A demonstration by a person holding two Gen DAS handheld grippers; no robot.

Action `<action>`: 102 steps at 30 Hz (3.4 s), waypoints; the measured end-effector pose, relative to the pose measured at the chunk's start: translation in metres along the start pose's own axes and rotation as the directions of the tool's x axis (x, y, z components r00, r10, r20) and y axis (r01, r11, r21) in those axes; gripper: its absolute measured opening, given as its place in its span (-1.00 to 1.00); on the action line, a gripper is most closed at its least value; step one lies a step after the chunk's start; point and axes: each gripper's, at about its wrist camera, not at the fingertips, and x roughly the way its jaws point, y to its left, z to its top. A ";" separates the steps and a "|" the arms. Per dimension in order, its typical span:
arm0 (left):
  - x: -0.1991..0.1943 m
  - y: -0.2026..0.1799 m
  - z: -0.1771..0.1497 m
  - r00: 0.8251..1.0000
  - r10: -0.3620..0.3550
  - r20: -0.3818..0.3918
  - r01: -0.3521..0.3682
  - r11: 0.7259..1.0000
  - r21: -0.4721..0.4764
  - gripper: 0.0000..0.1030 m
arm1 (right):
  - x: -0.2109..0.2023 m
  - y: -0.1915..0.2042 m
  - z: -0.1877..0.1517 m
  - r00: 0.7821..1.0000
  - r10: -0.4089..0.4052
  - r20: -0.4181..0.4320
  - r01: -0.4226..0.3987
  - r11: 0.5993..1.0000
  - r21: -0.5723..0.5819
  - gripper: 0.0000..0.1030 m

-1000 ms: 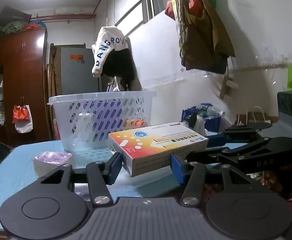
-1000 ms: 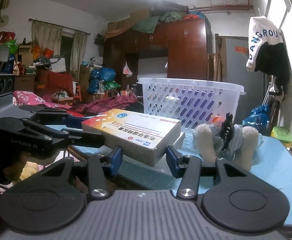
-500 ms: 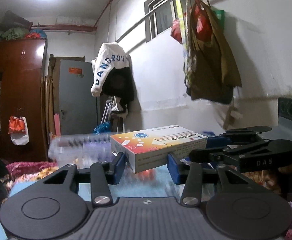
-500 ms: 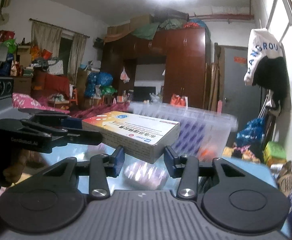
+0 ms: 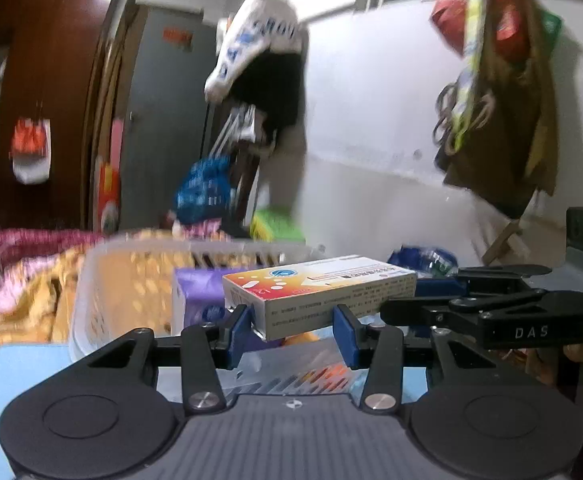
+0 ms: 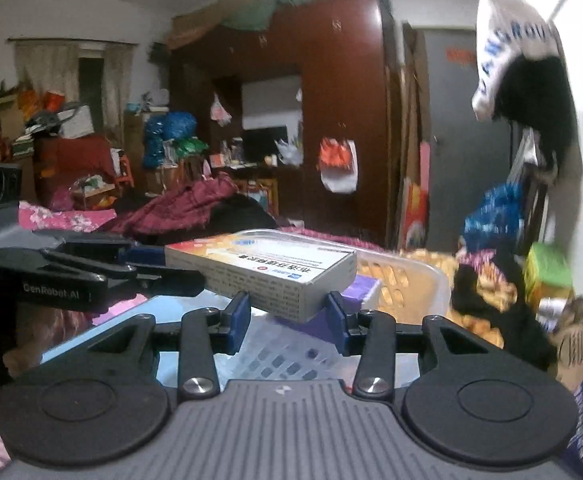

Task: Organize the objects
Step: 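Lift the medicine box with both tools and lower it into the basket, then open both tools and move them to the small purple-and-white box, then grip the small purple-and-white box with both tools, then carry the purple-and-white box into the basket and open both tools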

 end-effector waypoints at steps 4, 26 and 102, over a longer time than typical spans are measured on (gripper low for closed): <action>0.023 0.007 0.001 0.996 0.026 -0.087 -0.028 0.999 -0.025 -0.05 | 0.017 -0.006 -0.004 0.997 0.005 -0.080 -0.001 0.998 0.056 -0.12; 0.050 0.019 0.014 0.981 0.122 -0.151 -0.130 0.990 -0.050 0.51 | 0.058 -0.040 0.007 0.956 -0.006 -0.294 0.055 0.986 0.157 0.27; -0.004 -0.007 0.037 0.938 0.346 0.033 -0.347 0.937 0.039 0.38 | -0.042 0.032 -0.005 0.968 -0.162 0.192 0.152 0.986 0.066 0.43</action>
